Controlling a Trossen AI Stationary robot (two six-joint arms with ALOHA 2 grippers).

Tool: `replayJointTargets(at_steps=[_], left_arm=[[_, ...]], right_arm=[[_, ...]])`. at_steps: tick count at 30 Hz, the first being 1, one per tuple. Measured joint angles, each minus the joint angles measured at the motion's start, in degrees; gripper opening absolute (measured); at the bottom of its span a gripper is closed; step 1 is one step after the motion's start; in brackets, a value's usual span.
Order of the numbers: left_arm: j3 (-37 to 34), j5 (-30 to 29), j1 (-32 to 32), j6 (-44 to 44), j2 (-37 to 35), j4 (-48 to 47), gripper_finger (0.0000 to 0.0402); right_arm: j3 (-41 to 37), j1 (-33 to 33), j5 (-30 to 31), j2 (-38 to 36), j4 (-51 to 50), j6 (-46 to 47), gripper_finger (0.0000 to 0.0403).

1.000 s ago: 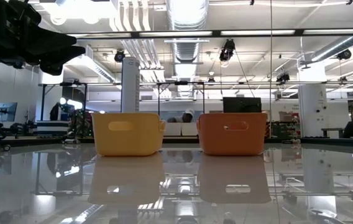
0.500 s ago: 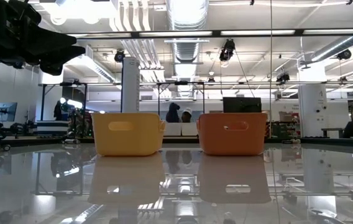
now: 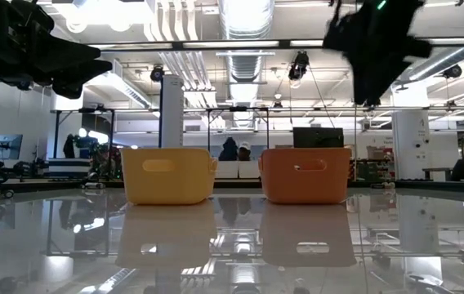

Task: Sort batteries
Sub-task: Put the black battery into the yellow bin

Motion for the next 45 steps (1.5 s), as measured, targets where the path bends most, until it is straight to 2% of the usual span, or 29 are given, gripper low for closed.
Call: replayJointTargets(at_steps=[3, 12, 15, 17, 20, 22, 25, 28, 38, 43, 45], left_arm=[[0.00, 0.00, -0.02, 0.00, 0.00, -0.01, 0.0181], [0.00, -0.01, -0.02, 0.00, 0.00, -0.02, 0.0181], [0.00, 0.01, -0.02, 0.01, 0.00, -0.02, 0.0181], [0.00, 0.02, -0.02, 0.01, 0.00, 0.00, 0.0181], [0.00, 0.00, 0.00, -0.01, 0.00, -0.01, 0.0181], [0.00, -0.01, 0.00, 0.02, 0.00, -0.02, 0.0181], [0.01, 0.01, -0.01, -0.01, 0.00, 0.00, 0.0181], [0.00, 0.01, -0.01, -0.01, 0.00, 0.00, 0.0181], [0.00, 0.00, -0.02, 0.01, 0.00, -0.01, 0.0181], [0.00, 0.02, -0.01, -0.01, 0.00, -0.02, 0.0181], [0.00, 0.00, 0.00, 0.02, 0.00, 0.00, 0.0181]], right_arm=[[0.00, -7.96, -2.34, -0.25, -0.44, -13.39, 0.0112], [-0.01, -31.20, -2.62, 0.35, 2.41, -51.30, 0.0086], [-1.07, -36.78, -2.88, 0.54, 7.17, -61.48, 0.0078], [-2.55, -40.89, -6.43, 0.71, 11.94, -68.37, 0.0073], [-3.88, -48.03, -16.68, 2.68, 16.55, -70.88, 0.0062], [-4.13, -52.04, -19.91, 4.90, 15.90, -71.48, 0.0056], [-3.92, -56.52, -20.15, 8.33, 15.84, -68.52, 0.0049], [-2.15, -58.34, -20.48, 11.38, 13.81, -68.31, 0.0053], [9.77, -61.62, -20.47, 23.43, 6.50, -74.87, 0.0137], [13.33, -62.73, -19.78, 27.35, 2.96, -78.85, 0.0157], [13.53, -63.00, -17.17, 28.30, 1.66, -81.36, 0.0159]])
